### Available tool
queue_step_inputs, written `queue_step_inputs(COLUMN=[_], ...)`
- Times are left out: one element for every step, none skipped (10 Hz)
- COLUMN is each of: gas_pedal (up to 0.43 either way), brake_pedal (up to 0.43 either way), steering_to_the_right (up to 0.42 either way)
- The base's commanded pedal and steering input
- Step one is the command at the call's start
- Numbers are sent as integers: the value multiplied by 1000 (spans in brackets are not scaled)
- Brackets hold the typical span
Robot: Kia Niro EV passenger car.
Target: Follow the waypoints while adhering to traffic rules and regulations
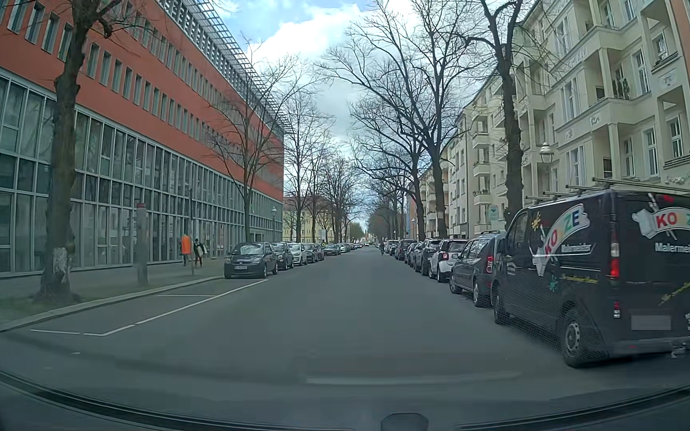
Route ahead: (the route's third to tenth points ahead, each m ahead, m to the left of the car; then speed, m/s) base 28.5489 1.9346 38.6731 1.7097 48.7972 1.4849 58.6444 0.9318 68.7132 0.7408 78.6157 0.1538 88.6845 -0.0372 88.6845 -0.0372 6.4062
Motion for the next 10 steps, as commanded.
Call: queue_step_inputs(gas_pedal=[67,67,67,79,79,79,79,79,79,79], brake_pedal=[30,30,30,30,30,30,30,30,30,30], steering_to_the_right=[4,4,4,5,6,6,6,6,6,6])
